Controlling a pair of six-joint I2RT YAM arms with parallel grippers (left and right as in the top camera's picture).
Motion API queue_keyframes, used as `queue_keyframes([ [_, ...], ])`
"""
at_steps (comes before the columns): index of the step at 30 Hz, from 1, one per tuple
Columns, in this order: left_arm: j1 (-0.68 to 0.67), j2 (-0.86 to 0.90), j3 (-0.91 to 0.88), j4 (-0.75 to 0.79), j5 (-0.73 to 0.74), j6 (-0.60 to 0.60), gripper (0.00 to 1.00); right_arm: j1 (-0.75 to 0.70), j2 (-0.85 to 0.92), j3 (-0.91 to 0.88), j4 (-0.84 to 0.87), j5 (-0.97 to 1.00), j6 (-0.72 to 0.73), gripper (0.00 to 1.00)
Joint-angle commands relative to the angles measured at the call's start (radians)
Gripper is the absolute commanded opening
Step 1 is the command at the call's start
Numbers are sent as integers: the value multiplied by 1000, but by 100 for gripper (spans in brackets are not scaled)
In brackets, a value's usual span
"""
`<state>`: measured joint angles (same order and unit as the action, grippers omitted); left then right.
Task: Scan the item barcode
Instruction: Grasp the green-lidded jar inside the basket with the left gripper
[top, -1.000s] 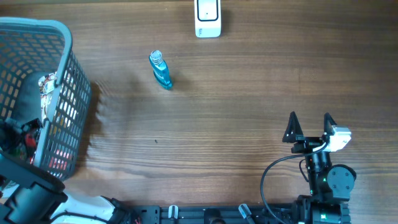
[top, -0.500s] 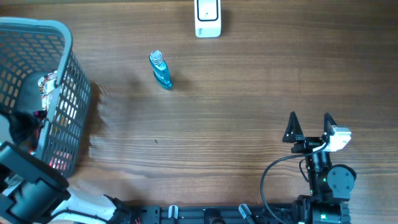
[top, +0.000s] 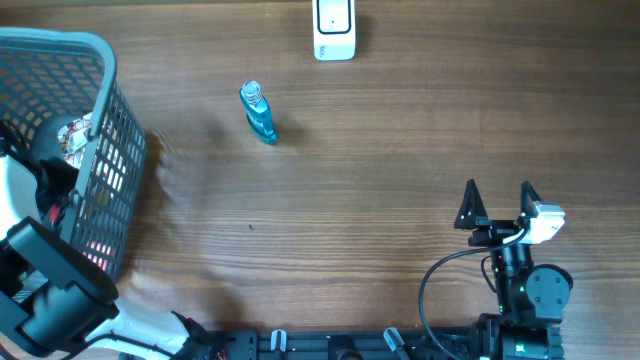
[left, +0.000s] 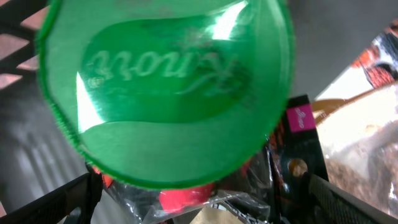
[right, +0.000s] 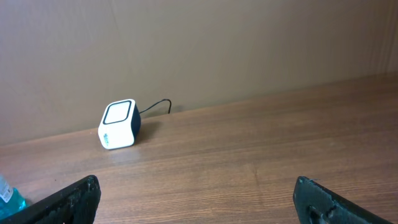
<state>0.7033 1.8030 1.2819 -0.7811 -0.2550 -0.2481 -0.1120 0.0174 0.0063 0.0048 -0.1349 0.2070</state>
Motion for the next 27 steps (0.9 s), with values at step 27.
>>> queue_keyframes([
  [27, -8, 6, -8, 225, -161, -306, 100, 4, -8, -1, 5, -12, -5, 100],
])
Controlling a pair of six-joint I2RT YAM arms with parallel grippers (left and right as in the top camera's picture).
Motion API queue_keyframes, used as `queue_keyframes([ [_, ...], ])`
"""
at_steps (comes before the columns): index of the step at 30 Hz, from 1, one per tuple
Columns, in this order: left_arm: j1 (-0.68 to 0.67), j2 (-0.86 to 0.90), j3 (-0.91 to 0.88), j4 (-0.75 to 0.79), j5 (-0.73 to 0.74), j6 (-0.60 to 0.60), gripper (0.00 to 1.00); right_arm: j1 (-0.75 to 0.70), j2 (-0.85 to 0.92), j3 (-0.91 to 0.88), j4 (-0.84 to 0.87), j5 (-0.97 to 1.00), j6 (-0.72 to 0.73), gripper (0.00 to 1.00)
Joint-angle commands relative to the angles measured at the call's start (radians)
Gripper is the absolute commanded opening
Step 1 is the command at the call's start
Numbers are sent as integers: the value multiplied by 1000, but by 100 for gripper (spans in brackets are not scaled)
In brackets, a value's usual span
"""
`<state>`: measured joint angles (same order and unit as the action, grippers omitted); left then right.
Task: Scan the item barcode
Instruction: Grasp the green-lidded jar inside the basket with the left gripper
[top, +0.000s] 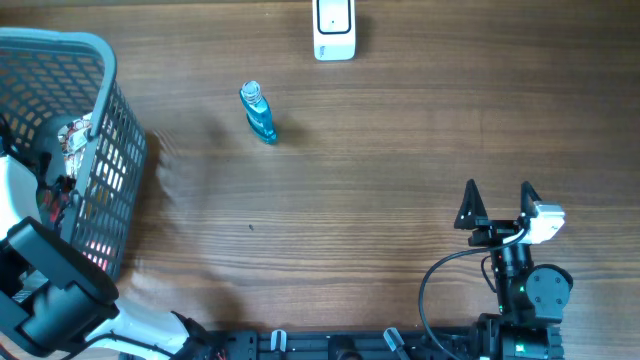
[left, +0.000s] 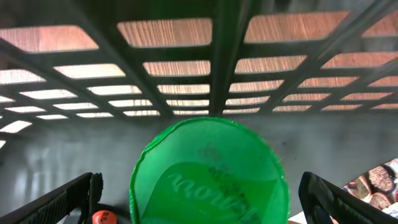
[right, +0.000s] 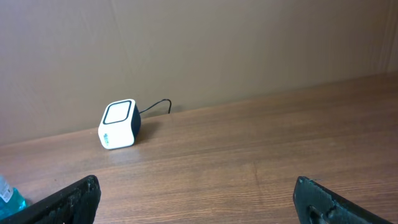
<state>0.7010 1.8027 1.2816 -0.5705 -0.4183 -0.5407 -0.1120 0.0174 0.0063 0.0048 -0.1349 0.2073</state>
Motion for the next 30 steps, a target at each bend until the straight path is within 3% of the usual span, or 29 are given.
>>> queue_keyframes([
  [1, -5, 16, -7, 14, 2, -14, 100, 4, -8, -1, 5, -12, -5, 100],
  [13, -5, 92, -7, 51, 10, -14, 100, 4, -8, -1, 5, -12, -5, 100],
  [14, -5, 103, -7, 51, 10, -14, 97, 4, -8, -1, 5, -12, -5, 100],
  [16, -5, 106, -7, 52, 13, -14, 82, 4, -8, -1, 5, -13, -5, 100],
  [30, -5, 105, -7, 56, 13, -14, 62, 4, -7, -1, 5, -12, -5, 100],
])
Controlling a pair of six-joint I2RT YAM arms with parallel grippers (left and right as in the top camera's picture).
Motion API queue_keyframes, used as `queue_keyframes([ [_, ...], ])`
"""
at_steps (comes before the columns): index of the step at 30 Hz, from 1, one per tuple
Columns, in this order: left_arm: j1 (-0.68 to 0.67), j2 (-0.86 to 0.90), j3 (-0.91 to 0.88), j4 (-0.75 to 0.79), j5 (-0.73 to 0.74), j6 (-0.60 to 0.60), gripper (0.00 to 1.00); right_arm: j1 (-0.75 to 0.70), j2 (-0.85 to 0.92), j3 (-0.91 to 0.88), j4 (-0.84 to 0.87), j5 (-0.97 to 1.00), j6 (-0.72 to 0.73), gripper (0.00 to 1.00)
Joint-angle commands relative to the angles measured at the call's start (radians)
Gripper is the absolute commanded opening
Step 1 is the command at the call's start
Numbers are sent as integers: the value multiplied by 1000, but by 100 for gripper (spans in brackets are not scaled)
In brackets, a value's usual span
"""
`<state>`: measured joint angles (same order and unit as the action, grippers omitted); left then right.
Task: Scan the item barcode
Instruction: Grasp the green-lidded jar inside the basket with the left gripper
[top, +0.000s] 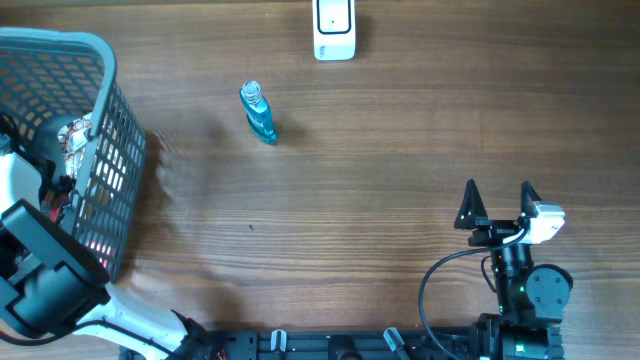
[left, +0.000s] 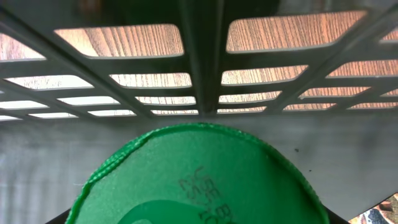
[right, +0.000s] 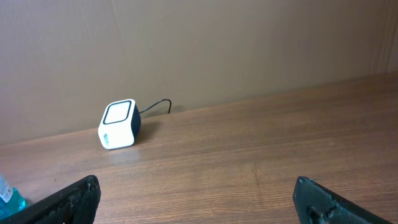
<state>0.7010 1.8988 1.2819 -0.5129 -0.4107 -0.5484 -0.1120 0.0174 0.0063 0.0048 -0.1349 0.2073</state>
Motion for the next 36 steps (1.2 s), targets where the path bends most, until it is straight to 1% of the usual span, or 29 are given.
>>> queue_keyframes([
  [1, -5, 7, -7, -2, 5, -6, 62, 4, -7, -1, 5, -12, -5, 100],
  [8, -5, -46, -7, -15, 5, -6, 61, 4, -6, -1, 5, -13, -5, 100],
  [18, -5, -253, -7, -75, 6, -6, 63, 4, -6, -1, 5, -13, -5, 100],
  [21, -5, -328, -7, -103, 27, -6, 64, 4, -6, -1, 5, -13, -5, 100],
  [23, -5, -376, -7, -118, 57, -6, 64, 4, -6, -1, 5, -12, -5, 100],
  [25, -5, -426, -7, -129, 112, -6, 68, 4, -6, -1, 5, -13, -5, 100],
  [30, -5, -569, -7, -128, 282, -6, 65, 4, -6, -1, 5, -12, -5, 100],
  [35, -5, -656, -7, -125, 416, -7, 65, 4, -6, -1, 5, -12, -5, 100],
  [36, -5, -668, -7, -117, 465, -7, 65, 4, -6, -1, 5, -12, -5, 100],
])
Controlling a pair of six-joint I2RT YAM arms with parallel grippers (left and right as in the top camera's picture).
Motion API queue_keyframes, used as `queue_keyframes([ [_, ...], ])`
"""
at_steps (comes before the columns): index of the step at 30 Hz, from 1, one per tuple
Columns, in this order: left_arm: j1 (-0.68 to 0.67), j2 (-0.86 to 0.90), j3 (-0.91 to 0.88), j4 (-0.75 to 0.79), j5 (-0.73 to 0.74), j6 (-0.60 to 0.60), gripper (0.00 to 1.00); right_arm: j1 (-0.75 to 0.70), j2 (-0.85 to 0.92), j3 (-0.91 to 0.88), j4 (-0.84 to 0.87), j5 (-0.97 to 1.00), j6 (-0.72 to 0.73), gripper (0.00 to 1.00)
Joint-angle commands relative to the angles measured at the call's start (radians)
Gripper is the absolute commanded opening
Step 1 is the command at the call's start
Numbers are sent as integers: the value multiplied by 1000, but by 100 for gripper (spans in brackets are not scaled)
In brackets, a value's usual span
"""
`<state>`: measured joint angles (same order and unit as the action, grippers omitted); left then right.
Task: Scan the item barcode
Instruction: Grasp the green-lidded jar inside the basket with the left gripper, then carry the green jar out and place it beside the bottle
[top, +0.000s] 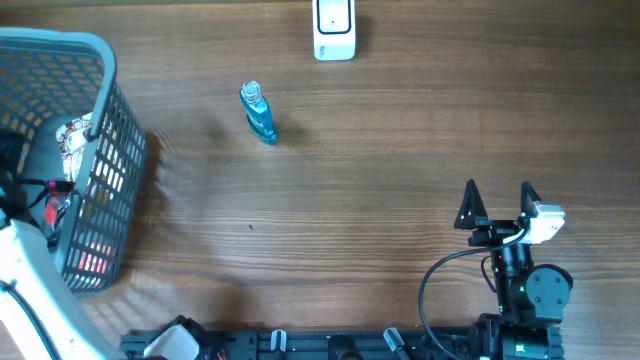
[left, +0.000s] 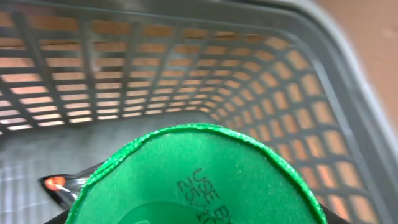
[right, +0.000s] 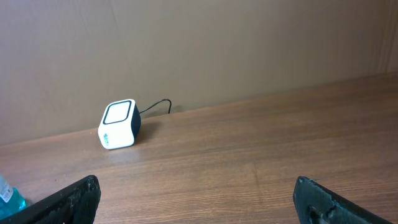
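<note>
A round green lid (left: 199, 180) with printed "USE BY" text fills the lower half of the left wrist view; it tops an item from the grey mesh basket (top: 104, 70). My left gripper (left: 199, 214) is shut on this item, its fingers almost hidden at the frame's lower corners. In the overhead view the item is hidden and the left arm (top: 20, 270) reaches into the basket. The white barcode scanner (top: 334, 30) stands at the table's far edge, also in the scanner's right wrist view (right: 118, 124). My right gripper (top: 497, 200) rests open and empty at the near right.
A small blue bottle (top: 259, 113) lies between basket and scanner. Other packaged goods (top: 72, 140) remain inside the basket, whose wall and rim (left: 348, 62) rise behind the held item. A black cable (top: 440, 275) loops by the right arm's base.
The green lid stays fixed in the left wrist view while the basket wall has dropped away and its rim now shows. The left arm has shifted in the overhead view. The right arm is unmoved.
My left gripper first looked down on the green lid among packets in the basket. Then it stood open with the lid between its fingers, then close around it. Now the item hangs higher inside the basket in its grip. The right arm stayed still throughout.
</note>
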<state>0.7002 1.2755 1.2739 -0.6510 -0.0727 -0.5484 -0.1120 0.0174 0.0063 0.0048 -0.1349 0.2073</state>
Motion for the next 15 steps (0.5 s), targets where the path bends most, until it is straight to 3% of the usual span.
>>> queue_keyframes([
  [1, -4, -52, 1, 27, 161, -8, 65, 4, -6, -1, 5, -12, -5, 100],
  [9, -28, -69, 1, 108, 526, -10, 66, 4, -6, -1, 5, -12, -5, 100],
  [15, -265, -70, 1, 183, 548, -15, 66, 4, -6, -1, 5, -12, -5, 100],
])
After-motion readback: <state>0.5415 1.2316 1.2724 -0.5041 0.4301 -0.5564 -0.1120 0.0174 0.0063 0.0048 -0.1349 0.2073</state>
